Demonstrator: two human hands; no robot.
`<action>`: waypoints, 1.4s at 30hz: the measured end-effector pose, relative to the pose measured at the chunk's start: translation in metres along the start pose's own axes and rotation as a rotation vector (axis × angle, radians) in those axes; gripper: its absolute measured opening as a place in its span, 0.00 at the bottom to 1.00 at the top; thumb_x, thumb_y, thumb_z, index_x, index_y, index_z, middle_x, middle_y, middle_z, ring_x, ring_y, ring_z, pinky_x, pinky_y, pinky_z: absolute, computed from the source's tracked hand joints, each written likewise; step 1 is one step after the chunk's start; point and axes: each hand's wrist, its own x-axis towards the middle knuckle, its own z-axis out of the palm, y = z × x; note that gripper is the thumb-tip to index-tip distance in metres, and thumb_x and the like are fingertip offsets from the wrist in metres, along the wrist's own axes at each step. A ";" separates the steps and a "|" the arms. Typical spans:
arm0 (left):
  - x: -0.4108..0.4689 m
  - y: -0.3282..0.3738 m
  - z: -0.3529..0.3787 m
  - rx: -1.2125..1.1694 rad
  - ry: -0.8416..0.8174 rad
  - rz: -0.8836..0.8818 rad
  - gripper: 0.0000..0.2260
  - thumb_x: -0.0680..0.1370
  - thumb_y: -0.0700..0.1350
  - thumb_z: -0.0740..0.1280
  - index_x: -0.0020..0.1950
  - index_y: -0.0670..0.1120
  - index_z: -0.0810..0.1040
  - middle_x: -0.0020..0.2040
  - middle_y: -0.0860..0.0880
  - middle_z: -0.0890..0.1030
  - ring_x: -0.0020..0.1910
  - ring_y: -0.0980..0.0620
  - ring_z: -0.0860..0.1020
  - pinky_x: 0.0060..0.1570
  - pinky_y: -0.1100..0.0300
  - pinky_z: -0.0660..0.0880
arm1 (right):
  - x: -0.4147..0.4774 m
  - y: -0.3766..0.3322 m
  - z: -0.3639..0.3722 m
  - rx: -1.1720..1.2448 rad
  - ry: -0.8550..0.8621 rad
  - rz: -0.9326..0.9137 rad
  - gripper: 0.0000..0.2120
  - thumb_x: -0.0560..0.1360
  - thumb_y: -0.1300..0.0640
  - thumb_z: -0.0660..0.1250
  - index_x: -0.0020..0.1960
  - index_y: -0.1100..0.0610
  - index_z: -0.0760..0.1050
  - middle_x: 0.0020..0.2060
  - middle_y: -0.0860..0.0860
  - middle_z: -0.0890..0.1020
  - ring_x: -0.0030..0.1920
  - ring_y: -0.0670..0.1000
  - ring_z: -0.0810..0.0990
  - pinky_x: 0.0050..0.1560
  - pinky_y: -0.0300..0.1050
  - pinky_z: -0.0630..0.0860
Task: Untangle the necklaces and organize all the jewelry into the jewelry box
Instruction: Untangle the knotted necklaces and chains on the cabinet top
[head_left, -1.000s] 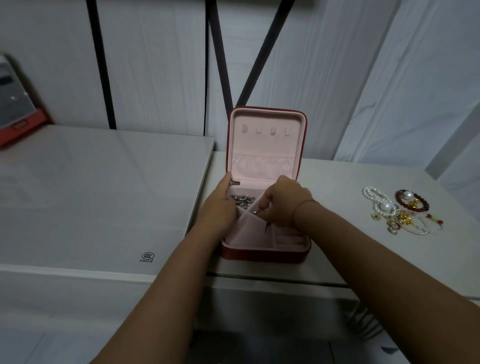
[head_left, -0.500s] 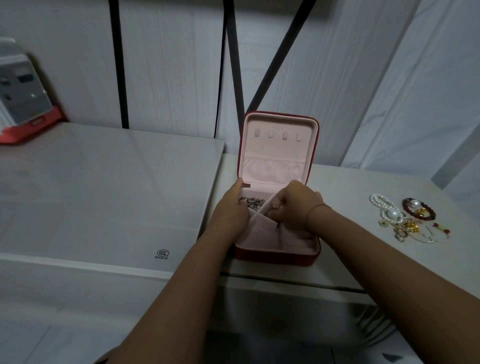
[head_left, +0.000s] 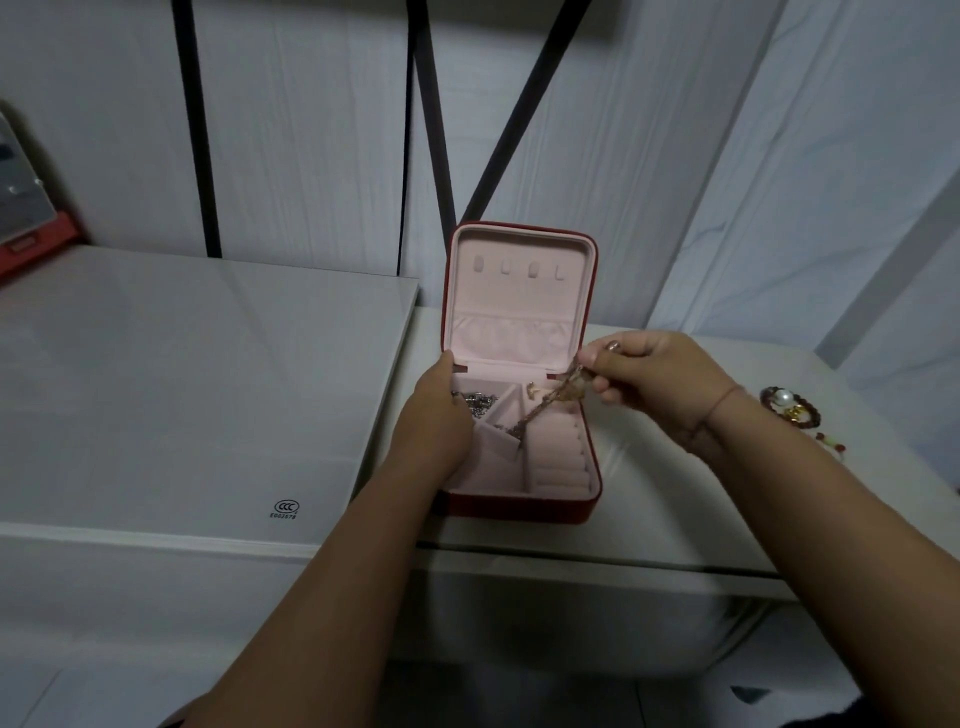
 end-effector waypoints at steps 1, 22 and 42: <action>0.000 0.001 0.001 0.018 -0.001 0.004 0.22 0.78 0.36 0.55 0.71 0.48 0.66 0.67 0.46 0.73 0.61 0.47 0.73 0.59 0.52 0.72 | -0.002 -0.004 -0.006 0.042 0.018 0.000 0.04 0.74 0.66 0.68 0.41 0.62 0.79 0.24 0.50 0.79 0.23 0.42 0.75 0.28 0.30 0.74; -0.016 0.024 0.011 0.214 0.130 0.158 0.21 0.80 0.43 0.60 0.74 0.45 0.65 0.72 0.47 0.68 0.69 0.48 0.68 0.69 0.49 0.66 | -0.025 -0.019 -0.088 0.382 0.160 -0.030 0.06 0.73 0.64 0.66 0.38 0.61 0.79 0.26 0.49 0.79 0.26 0.41 0.76 0.30 0.29 0.75; -0.048 0.062 0.055 0.470 -0.189 0.446 0.25 0.78 0.54 0.64 0.73 0.48 0.66 0.74 0.50 0.66 0.73 0.52 0.60 0.73 0.58 0.53 | -0.013 0.061 -0.089 -0.333 0.013 0.126 0.05 0.73 0.69 0.68 0.41 0.62 0.81 0.27 0.54 0.79 0.26 0.46 0.72 0.30 0.37 0.73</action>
